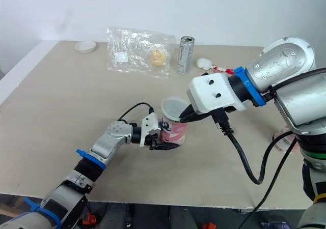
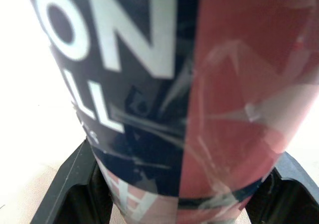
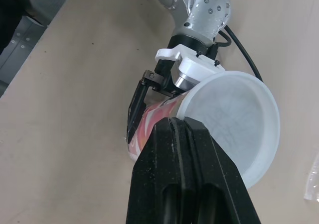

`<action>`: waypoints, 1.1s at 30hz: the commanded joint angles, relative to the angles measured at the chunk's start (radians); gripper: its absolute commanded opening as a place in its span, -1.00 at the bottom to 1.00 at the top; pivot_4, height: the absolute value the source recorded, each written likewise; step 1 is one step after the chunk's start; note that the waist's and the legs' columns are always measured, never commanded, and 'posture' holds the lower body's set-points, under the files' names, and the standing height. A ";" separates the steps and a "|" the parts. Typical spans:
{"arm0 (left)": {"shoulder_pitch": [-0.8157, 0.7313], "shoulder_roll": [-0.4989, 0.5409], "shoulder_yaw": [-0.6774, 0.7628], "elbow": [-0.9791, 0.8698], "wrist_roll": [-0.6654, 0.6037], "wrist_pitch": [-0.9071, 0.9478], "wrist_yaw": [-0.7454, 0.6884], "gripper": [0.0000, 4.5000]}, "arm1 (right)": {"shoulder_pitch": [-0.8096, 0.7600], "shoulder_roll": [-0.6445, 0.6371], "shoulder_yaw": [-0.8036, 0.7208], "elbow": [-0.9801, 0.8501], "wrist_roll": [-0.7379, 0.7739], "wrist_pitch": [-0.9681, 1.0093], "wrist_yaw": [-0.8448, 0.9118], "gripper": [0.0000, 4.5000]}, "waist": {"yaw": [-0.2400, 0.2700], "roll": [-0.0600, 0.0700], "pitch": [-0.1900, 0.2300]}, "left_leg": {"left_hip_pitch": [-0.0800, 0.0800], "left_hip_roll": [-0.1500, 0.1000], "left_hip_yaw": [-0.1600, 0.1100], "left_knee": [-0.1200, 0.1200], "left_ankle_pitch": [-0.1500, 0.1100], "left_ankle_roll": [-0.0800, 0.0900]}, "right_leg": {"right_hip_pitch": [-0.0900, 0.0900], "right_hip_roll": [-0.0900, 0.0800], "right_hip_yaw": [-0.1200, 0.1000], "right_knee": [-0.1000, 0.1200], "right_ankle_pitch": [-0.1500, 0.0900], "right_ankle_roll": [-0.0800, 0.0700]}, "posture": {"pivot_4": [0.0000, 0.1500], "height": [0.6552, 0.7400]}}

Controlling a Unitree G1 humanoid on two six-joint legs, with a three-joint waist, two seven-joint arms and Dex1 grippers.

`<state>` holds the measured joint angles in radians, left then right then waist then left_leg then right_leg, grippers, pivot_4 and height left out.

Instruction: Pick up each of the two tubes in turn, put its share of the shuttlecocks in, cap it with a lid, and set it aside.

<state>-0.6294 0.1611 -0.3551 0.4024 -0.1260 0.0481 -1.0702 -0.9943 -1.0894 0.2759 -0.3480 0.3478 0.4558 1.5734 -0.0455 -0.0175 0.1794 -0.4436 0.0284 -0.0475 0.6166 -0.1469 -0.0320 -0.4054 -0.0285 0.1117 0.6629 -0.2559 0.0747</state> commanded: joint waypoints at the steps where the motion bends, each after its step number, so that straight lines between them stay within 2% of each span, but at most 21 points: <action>1: 0.018 0.003 -0.009 0.006 0.022 0.019 0.012 0.28 | -0.022 -0.033 0.001 0.002 -0.015 -0.028 0.041 -0.97 | 0.000 0.000 0.000 | 0.000 0.000 0.000 0.000 0.000 0.000 | 0.000 0.000 0.000 0.000 0.000 0.000 | 1.00 1.00; 33: 0.013 0.003 -0.003 0.012 0.017 0.027 0.016 0.28 | -0.012 -0.027 0.036 0.054 -0.042 -0.102 0.041 -0.97 | 0.000 0.000 0.000 | 0.000 0.000 0.000 0.000 0.000 0.000 | 0.000 0.000 0.000 0.000 0.000 0.000 | 1.00 1.00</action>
<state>-0.6287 0.1584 -0.3545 0.4018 -0.1266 0.0564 -1.0612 -0.9992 -1.0953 0.3180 -0.2978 0.3148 0.3666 1.5745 -0.0455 -0.0174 0.1793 -0.4434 0.0284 -0.0475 0.6169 -0.1469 -0.0320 -0.4050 -0.0285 0.1117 0.6629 -0.2557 0.0749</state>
